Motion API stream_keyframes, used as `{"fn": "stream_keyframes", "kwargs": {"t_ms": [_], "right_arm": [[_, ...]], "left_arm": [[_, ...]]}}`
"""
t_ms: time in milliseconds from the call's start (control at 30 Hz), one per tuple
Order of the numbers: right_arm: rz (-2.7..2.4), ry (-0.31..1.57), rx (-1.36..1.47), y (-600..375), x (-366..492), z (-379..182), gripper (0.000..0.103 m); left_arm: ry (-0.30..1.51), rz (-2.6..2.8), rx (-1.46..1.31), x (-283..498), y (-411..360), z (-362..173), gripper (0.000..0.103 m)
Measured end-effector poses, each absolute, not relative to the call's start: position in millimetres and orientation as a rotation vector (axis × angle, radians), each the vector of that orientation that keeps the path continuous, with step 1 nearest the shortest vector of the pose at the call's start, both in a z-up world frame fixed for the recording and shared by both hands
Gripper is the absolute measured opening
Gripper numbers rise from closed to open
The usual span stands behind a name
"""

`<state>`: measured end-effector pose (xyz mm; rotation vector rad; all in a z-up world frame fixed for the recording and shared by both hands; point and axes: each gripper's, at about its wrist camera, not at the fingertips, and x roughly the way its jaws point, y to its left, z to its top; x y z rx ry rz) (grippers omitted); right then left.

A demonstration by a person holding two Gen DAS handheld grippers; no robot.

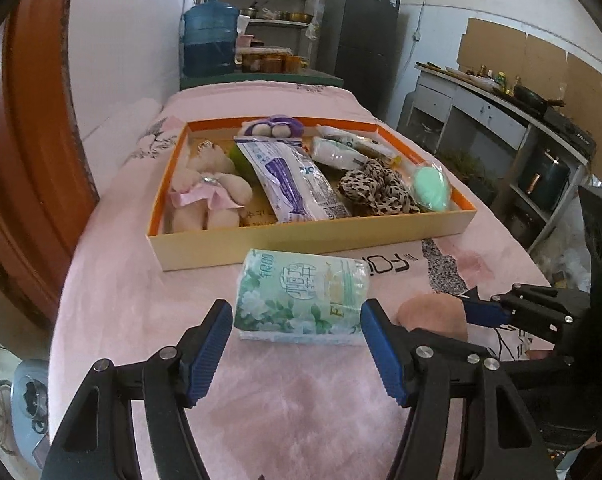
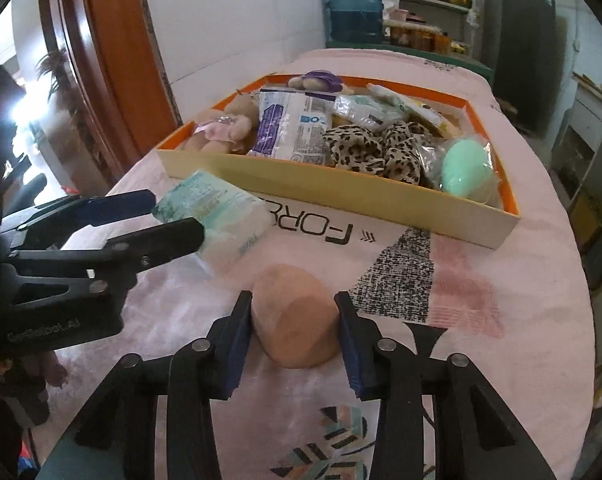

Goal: Organize soft objects
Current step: 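Grasp the green tissue pack with the left gripper while the right grasps the peach sponge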

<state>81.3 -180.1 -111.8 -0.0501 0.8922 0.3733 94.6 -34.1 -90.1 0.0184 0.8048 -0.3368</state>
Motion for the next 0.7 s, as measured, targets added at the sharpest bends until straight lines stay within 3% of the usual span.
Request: {"fn": "stream_keyframes", "kwargs": {"t_ms": [267, 433, 600, 667, 700], "right_arm": [[0.391, 0.893, 0.0, -186, 83, -114, 0.041], [0.398, 0.893, 0.024, -189, 83, -115, 0.041], [0.404, 0.894, 0.044, -191, 84, -115, 0.041], [0.406, 0.894, 0.05, -192, 83, -115, 0.042], [0.407, 0.893, 0.052, -192, 83, -115, 0.042]], "left_arm": [[0.854, -0.399, -0.037, 110, -30, -101, 0.076], [0.906, -0.434, -0.092, 124, -31, -110, 0.086], [0.921, -0.429, -0.065, 129, -41, -113, 0.087], [0.92, -0.433, -0.027, 127, -49, -113, 0.069], [0.913, -0.439, -0.024, 125, -50, -112, 0.038]]}}
